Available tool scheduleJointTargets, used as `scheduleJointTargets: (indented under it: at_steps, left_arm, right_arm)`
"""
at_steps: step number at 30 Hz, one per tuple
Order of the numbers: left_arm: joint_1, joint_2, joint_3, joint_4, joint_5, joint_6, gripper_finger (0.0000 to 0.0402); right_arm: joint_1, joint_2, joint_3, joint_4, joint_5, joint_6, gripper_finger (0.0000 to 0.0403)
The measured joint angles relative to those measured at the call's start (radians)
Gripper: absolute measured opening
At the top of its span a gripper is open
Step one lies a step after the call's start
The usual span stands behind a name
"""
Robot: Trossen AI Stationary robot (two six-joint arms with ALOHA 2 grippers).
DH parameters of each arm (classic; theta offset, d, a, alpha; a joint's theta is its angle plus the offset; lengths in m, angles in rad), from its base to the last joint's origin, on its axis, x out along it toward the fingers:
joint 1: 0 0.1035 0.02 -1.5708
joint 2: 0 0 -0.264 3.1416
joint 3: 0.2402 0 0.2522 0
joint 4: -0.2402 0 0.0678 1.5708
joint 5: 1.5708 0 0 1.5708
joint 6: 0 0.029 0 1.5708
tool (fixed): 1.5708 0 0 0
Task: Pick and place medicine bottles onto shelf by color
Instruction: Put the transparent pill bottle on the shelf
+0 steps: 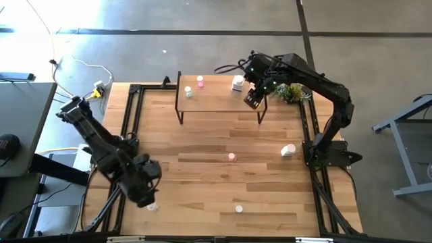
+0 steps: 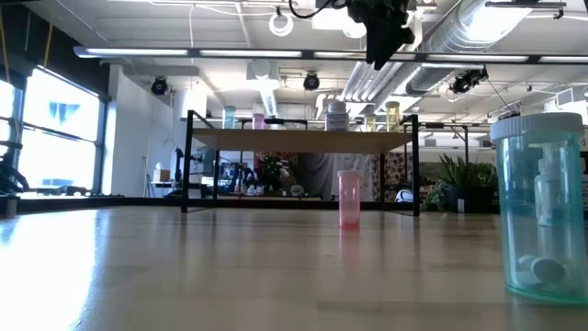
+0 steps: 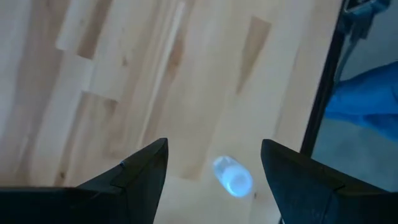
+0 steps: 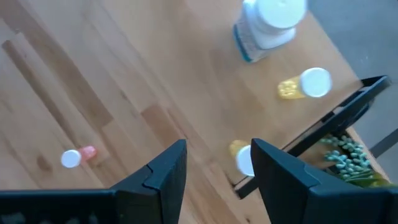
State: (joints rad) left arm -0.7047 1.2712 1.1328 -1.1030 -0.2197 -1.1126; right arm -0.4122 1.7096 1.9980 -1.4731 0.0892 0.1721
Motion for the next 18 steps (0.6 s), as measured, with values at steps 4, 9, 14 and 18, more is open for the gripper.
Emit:
scheduleJointTargets:
  at_steps: [4,9,14,18]
  left_arm:
    - [-0.091,0.040,0.000,0.000,-0.009,-0.084,0.0246]
    - [-0.196,0.117,0.000,0.019,-0.009,-0.198,0.0248]
    - [-0.268,0.213,0.000,0.051,-0.031,-0.295,0.0246]
    - [-0.295,0.291,0.000,0.060,-0.036,-0.356,0.0246]
  right_arm:
    - [0.035,0.000,0.000,0.000,0.000,0.027,0.0170]
    - [0.072,0.000,0.000,0.000,0.000,0.055,0.0170]
    - [0.100,0.000,0.000,0.000,0.000,0.060,0.0170]
    - [0.112,0.000,0.000,0.000,0.000,0.067,0.0170]
